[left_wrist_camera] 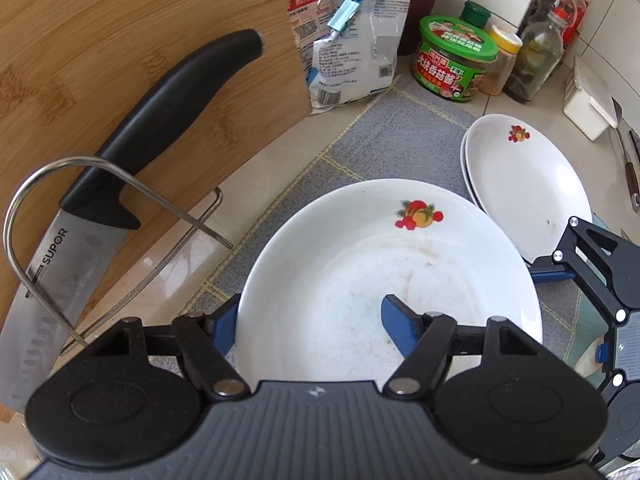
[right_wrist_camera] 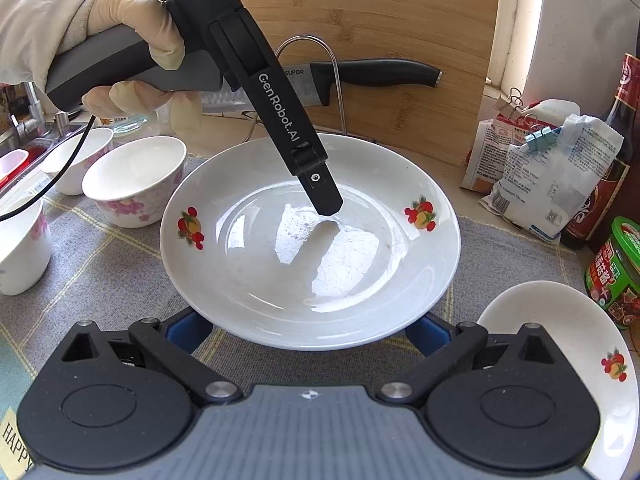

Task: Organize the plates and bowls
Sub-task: 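Lift and carry the plate with the left tool toward the plate stack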

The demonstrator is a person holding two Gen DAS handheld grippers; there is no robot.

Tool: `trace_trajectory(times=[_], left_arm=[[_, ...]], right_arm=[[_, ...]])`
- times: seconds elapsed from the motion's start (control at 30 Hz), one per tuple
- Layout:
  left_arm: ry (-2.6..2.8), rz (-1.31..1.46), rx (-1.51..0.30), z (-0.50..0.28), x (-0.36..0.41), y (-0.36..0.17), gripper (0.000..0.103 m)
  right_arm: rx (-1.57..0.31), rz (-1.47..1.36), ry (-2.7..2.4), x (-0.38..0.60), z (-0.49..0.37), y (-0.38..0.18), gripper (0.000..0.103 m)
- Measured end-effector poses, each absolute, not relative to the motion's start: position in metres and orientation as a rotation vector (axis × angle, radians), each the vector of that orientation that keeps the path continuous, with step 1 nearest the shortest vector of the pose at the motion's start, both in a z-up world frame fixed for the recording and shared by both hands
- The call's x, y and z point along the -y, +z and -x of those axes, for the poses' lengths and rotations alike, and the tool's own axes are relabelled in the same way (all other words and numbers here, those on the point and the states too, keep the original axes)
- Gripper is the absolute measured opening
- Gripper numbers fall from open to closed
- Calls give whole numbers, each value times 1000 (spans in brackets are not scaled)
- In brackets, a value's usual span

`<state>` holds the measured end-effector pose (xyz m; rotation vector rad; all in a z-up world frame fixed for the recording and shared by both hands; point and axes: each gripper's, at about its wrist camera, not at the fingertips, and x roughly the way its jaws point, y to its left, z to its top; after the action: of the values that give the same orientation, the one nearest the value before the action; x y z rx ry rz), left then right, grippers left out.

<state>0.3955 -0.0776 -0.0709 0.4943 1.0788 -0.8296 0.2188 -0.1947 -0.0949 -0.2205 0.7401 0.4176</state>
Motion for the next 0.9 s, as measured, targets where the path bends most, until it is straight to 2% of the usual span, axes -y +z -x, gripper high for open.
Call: trace_trajectory(times=[0.9], left_arm=[[-919,-578,-1024,-354,158,-63,72]], right_arm=[[-708,192,315,265,-170,-70,103]])
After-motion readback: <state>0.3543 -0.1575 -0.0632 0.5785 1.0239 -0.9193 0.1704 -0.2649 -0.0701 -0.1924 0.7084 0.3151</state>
